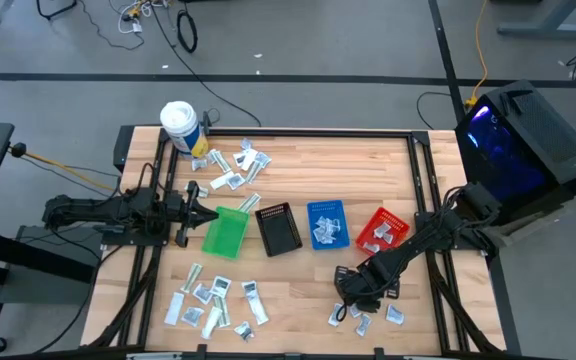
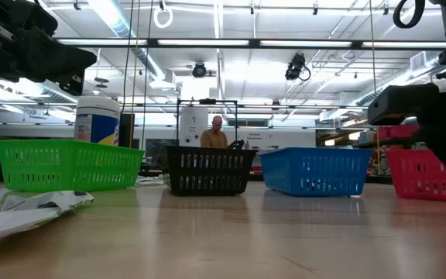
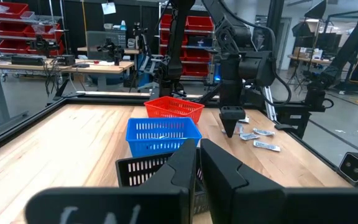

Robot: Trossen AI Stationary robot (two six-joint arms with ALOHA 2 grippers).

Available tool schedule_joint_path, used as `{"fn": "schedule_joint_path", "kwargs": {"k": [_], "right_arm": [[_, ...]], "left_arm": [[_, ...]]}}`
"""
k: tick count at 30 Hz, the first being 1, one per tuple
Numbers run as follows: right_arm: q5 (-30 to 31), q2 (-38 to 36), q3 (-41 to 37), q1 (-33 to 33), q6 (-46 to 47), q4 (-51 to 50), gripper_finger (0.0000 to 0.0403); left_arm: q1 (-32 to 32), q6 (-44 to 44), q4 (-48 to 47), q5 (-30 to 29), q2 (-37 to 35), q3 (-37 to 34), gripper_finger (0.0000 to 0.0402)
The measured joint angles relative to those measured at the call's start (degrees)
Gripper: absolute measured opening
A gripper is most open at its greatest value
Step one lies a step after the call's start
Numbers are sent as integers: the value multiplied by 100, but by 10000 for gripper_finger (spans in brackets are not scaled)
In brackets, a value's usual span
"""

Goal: Pick & Place First Aid Supplies
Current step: Put the ointment pack into the red basket

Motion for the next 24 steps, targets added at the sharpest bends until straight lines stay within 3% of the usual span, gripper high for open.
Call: {"fn": "schedule_joint_path", "kwargs": {"k": [10,24], "right_arm": [[-13,0,-5,0,17,-2,144],[-22,2,-7,0,17,-4,109]], "left_arm": [[0,0,0,-1,0,-1,32],[0,0,0,-1,-2,0,32]]}}
